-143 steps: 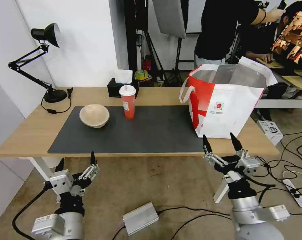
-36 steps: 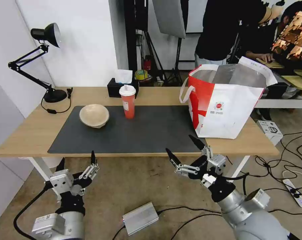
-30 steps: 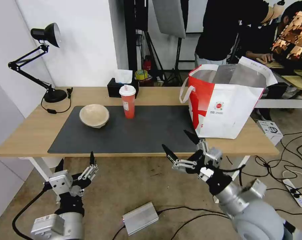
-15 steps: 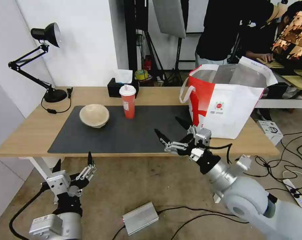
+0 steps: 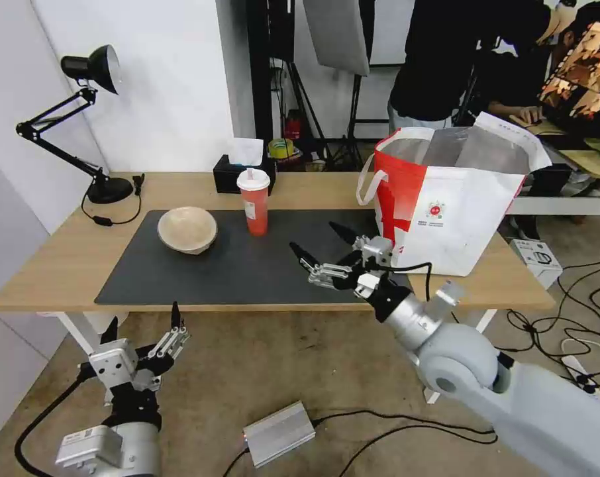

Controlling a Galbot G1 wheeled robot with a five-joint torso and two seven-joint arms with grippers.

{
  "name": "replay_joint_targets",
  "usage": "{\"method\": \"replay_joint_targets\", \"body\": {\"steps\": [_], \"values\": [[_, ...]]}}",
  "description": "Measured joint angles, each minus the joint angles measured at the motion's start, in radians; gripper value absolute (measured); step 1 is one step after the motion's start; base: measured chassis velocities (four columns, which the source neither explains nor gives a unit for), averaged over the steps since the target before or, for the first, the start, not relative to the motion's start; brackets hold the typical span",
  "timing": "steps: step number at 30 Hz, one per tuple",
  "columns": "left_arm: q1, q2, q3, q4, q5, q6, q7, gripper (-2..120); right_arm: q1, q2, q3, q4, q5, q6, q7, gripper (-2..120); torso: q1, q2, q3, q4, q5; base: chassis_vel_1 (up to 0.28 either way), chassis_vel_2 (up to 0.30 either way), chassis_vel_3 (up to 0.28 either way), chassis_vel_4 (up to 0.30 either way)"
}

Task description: Pick up the trash from the table and place it into the takeout bag.

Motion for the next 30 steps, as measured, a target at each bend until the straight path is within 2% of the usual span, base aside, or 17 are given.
{"method": "replay_joint_targets", "body": {"steps": [21, 30], "values": [[0.000, -0.025, -0.005, 0.000, 0.021, 0.000, -0.007, 100, 0.188, 0.106, -0.147, -0.136, -0.024, -0.033, 0.043, 100, 0.000, 0.000, 0.000, 0.0001, 0.0000, 0.000, 0.000, 0.000, 0.000], [-0.001, -0.027, -0.002, 0.000, 0.022, 0.000, -0.007, 100, 0.213, 0.152, -0.181, -0.169, -0.035, -0.046, 0.057, 100, 0.000, 0.000, 0.000, 0.0000, 0.0000, 0.000, 0.000, 0.000, 0.000]]}}
